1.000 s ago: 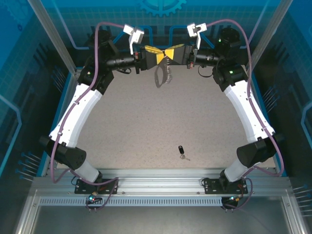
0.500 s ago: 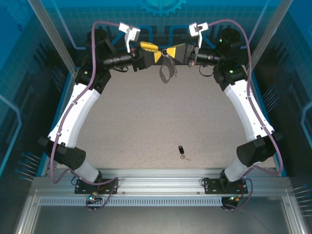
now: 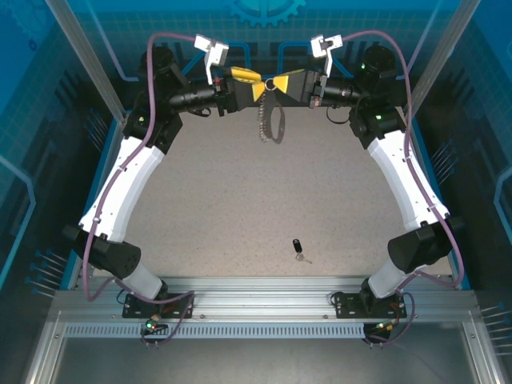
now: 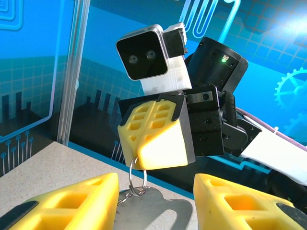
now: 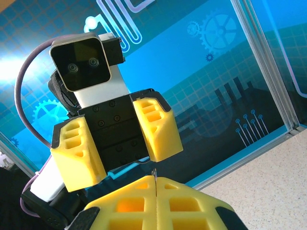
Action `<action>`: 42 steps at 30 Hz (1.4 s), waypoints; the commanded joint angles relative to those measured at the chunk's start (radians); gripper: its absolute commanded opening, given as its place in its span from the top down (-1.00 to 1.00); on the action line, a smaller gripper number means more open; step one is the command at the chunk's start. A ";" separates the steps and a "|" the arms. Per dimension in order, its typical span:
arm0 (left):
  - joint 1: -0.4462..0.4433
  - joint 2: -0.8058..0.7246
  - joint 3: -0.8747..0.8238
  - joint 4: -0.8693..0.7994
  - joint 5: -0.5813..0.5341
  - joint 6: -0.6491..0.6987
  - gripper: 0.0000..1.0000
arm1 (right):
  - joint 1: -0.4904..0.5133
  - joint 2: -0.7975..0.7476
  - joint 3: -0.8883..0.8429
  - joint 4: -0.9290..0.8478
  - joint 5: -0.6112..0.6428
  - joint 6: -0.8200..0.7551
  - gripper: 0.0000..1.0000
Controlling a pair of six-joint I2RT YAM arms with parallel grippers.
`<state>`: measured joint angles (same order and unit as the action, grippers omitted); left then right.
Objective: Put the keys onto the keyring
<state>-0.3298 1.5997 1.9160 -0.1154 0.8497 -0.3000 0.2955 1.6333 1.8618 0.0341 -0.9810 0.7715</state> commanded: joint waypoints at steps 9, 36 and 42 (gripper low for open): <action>0.004 0.004 -0.031 0.053 0.043 -0.032 0.08 | 0.021 0.013 0.015 0.053 -0.009 0.027 1.00; 0.005 -0.031 -0.109 0.095 0.041 -0.028 0.25 | 0.045 0.003 0.027 0.065 0.025 0.041 1.00; 0.005 -0.032 -0.114 0.115 0.036 -0.034 0.32 | 0.045 0.005 0.025 0.071 0.021 0.049 1.00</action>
<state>-0.3298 1.5978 1.8160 -0.0383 0.8722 -0.3199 0.3286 1.6432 1.8622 0.0544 -0.9695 0.8062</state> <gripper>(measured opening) 0.344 0.042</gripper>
